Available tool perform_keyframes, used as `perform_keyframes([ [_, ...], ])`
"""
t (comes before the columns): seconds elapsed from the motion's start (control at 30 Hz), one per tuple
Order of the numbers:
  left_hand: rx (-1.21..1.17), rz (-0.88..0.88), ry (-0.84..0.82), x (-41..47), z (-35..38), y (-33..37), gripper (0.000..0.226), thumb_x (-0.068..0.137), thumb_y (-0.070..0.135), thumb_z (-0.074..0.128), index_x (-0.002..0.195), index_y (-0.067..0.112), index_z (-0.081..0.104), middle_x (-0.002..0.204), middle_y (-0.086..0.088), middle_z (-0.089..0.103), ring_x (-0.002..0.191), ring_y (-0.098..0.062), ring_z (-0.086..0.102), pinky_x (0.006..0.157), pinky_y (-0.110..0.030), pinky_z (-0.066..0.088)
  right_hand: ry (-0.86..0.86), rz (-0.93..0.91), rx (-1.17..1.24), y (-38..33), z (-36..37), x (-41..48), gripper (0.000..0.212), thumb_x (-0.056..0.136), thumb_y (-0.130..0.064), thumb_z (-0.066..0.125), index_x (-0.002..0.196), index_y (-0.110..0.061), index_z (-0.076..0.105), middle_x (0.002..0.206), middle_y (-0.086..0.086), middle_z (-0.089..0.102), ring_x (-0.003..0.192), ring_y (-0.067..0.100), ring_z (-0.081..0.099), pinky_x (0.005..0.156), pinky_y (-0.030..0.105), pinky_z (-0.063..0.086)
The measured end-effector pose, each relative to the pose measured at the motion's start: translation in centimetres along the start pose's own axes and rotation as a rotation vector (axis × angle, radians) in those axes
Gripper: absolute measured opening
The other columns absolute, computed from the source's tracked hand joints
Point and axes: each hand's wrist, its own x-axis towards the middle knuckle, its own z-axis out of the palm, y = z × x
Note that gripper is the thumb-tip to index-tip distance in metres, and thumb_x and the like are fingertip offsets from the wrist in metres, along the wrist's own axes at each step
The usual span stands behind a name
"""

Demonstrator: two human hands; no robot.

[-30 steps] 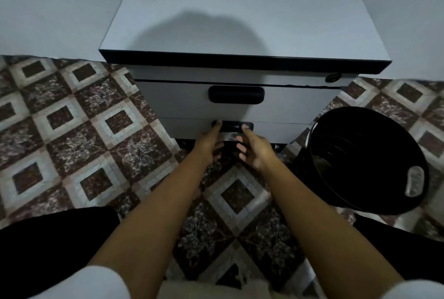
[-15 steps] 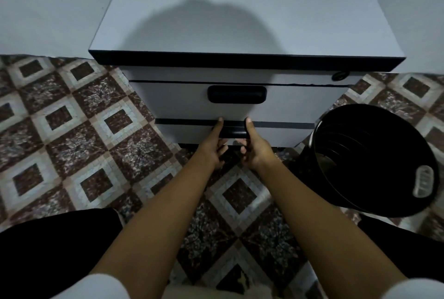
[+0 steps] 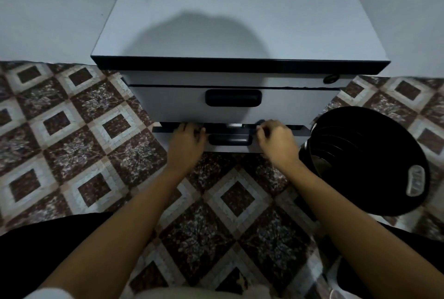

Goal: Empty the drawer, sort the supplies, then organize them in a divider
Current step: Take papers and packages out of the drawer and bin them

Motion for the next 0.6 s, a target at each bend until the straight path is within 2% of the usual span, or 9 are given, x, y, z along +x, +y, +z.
perform_keyframes([
  [0.03, 0.074, 0.087, 0.065, 0.4, 0.0, -0.4, 0.044, 0.092, 0.037, 0.038, 0.091, 0.0, 0.062, 0.092, -0.02, 0.06, 0.086, -0.037, 0.058, 0.07, -0.041, 0.049, -0.002, -0.089, -0.073, 0.2, 0.0, 0.4, 0.027, 0.096, -0.021, 0.048, 0.102, -0.002, 0.065, 0.103, 0.018, 0.063, 0.1, 0.034, 0.055, 0.076, 0.036, 0.044],
  [0.1, 0.152, 0.152, 0.084, 1.1, 0.1, -0.7, 0.045, 0.089, 0.033, 0.036, 0.095, -0.002, 0.064, 0.097, -0.023, 0.059, 0.087, -0.04, 0.057, 0.074, -0.046, 0.051, -0.078, -0.163, -0.221, 0.6, 0.4, 1.2, 0.029, 0.096, -0.022, 0.045, 0.109, -0.004, 0.065, 0.108, 0.017, 0.061, 0.104, 0.034, 0.052, 0.082, 0.039, 0.044],
  [0.2, 0.204, 0.188, -0.034, 1.5, -0.1, -0.8, 0.044, 0.089, 0.027, 0.036, 0.098, -0.004, 0.066, 0.098, -0.025, 0.061, 0.088, -0.043, 0.058, 0.084, -0.048, 0.049, -0.194, -0.171, -0.347, 0.6, 1.1, 1.5, 0.035, 0.098, -0.027, 0.04, 0.114, -0.005, 0.061, 0.113, 0.016, 0.059, 0.108, 0.033, 0.051, 0.091, 0.038, 0.04],
  [0.27, 0.257, 0.217, -0.111, 1.5, -0.3, -1.0, 0.056, 0.086, 0.035, 0.028, 0.107, -0.001, 0.066, 0.104, -0.024, 0.064, 0.094, -0.042, 0.06, 0.091, -0.048, 0.045, -0.22, -0.165, -0.365, 0.4, 1.2, 1.4, 0.036, 0.098, -0.03, 0.038, 0.116, -0.006, 0.058, 0.116, 0.016, 0.058, 0.11, 0.032, 0.05, 0.095, 0.038, 0.036],
  [0.4, 0.264, 0.212, -0.184, 1.5, -0.7, -0.8, 0.059, 0.085, 0.039, 0.03, 0.117, 0.001, 0.062, 0.115, -0.023, 0.062, 0.104, -0.04, 0.056, 0.097, -0.044, 0.041, -0.233, -0.14, -0.351, 0.4, 0.9, 1.2, 0.038, 0.098, -0.032, 0.038, 0.115, -0.005, 0.059, 0.118, 0.016, 0.057, 0.111, 0.033, 0.051, 0.095, 0.038, 0.037],
  [0.47, 0.238, 0.198, -0.194, 1.3, -1.1, -0.6, 0.048, 0.091, 0.034, 0.038, 0.107, -0.003, 0.064, 0.107, -0.026, 0.062, 0.1, -0.04, 0.057, 0.091, -0.043, 0.044, -0.256, -0.131, -0.358, 0.3, 0.6, 0.6, 0.039, 0.098, -0.033, 0.037, 0.115, -0.005, 0.058, 0.119, 0.016, 0.057, 0.113, 0.033, 0.051, 0.094, 0.039, 0.038],
  [0.53, 0.195, 0.177, -0.207, 0.6, -1.5, -0.4, 0.035, 0.095, 0.025, 0.046, 0.093, -0.005, 0.064, 0.094, -0.027, 0.062, 0.09, -0.038, 0.057, 0.077, -0.04, 0.047, -0.284, -0.127, -0.37, 0.2, 0.3, -0.5, 0.039, 0.099, -0.034, 0.036, 0.116, -0.006, 0.056, 0.119, 0.016, 0.057, 0.112, 0.033, 0.052, 0.092, 0.039, 0.039],
  [0.6, 0.194, 0.154, -0.257, -0.7, -2.0, -0.3, 0.033, 0.096, 0.024, 0.047, 0.088, -0.004, 0.063, 0.087, -0.024, 0.062, 0.082, -0.036, 0.058, 0.068, -0.038, 0.048, -0.296, -0.131, -0.372, 0.3, 0.1, -2.1, 0.038, 0.099, -0.034, 0.035, 0.116, -0.007, 0.056, 0.117, 0.015, 0.057, 0.109, 0.032, 0.054, 0.091, 0.039, 0.039],
])
